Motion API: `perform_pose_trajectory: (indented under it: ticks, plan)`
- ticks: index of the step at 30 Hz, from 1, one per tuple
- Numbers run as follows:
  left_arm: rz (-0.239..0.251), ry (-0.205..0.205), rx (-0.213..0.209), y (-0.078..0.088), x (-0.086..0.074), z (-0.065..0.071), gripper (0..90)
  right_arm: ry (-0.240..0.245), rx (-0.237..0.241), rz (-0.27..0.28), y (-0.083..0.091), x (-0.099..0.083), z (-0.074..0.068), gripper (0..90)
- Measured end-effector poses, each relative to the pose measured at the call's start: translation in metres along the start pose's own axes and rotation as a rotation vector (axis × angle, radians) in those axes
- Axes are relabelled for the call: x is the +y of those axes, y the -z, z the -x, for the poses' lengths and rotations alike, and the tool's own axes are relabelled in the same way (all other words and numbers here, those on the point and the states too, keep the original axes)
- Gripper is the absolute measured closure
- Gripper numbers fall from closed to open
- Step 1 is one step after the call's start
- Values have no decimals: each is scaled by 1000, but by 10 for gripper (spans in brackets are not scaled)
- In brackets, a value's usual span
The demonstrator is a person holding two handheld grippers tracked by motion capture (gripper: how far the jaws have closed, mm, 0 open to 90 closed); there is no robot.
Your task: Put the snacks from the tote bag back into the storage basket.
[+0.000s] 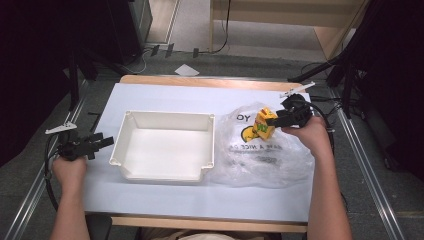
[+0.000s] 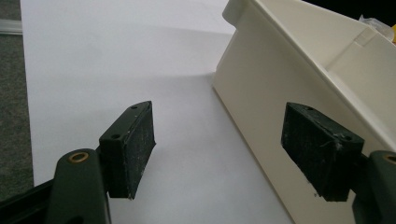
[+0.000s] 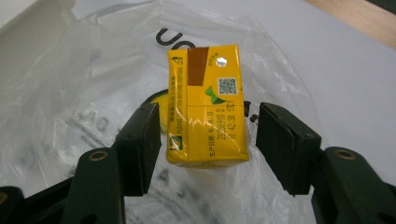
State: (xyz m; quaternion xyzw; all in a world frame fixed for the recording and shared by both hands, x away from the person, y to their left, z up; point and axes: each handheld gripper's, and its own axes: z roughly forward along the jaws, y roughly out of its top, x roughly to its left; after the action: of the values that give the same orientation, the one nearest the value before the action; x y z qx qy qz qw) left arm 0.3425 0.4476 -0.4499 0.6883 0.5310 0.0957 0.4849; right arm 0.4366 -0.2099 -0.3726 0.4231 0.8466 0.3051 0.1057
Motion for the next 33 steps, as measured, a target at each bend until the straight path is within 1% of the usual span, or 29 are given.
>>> perform_pose_trajectory:
  ticks: [4, 7, 10, 12, 13, 14, 16, 17, 18, 20, 21, 23, 24, 25, 26, 28, 33]
  plan:
    - [-1, -1, 2, 0, 0, 0, 270, -12, 2, -16, -8, -3, 4, 412]
    - [-1, 0, 2, 0, 0, 0, 270, -15, 12, -16, -14, -3, 4, 414]
    - [-1, 0, 2, 0, 0, 0, 270, -5, 6, -40, -21, -2, 2, 414]
    - [0, 0, 1, 0, 0, 0, 270, -3, 11, -51, -25, -1, 0, 412]
    - [-1, 0, 1, 0, 0, 0, 270, 12, -5, -65, -30, -1, -3, 409]
    - [-1, 0, 1, 0, 0, 0, 270, 12, -5, -65, -30, -1, -3, 409]
    - [-2, 0, 2, 0, 0, 0, 270, 18, -19, -79, -36, 0, -5, 406]
    - [-2, -1, 1, 0, 0, 0, 270, 32, -28, -79, -39, 0, -6, 408]
    - [-1, -1, 1, 0, 0, 0, 270, 29, -33, -85, -42, 0, -7, 414]
    - [-1, 0, 0, 0, 0, 0, 270, 26, -33, -86, -43, -1, -6, 415]
    - [-2, 1, 0, -1, 0, 0, 270, 28, -32, -85, -45, -1, -6, 418]
    - [-1, -1, 1, -1, 0, 0, 270, 17, -25, -87, -49, -2, -4, 427]
    - [-1, 0, 1, -1, 0, 0, 270, 19, -22, -90, -52, -3, -3, 430]
    - [-1, 0, 1, -1, 0, 0, 270, 19, -22, -90, -52, -3, -3, 430]
    - [-2, 0, 2, -1, 0, 0, 270, 15, -25, -93, -53, -3, -4, 435]
    - [-2, 0, 2, 0, 0, 0, 270, 23, -33, -89, -55, -3, -4, 448]
    - [-3, 0, 1, -1, 0, 0, 270, 27, -38, -81, -57, -3, -4, 472]
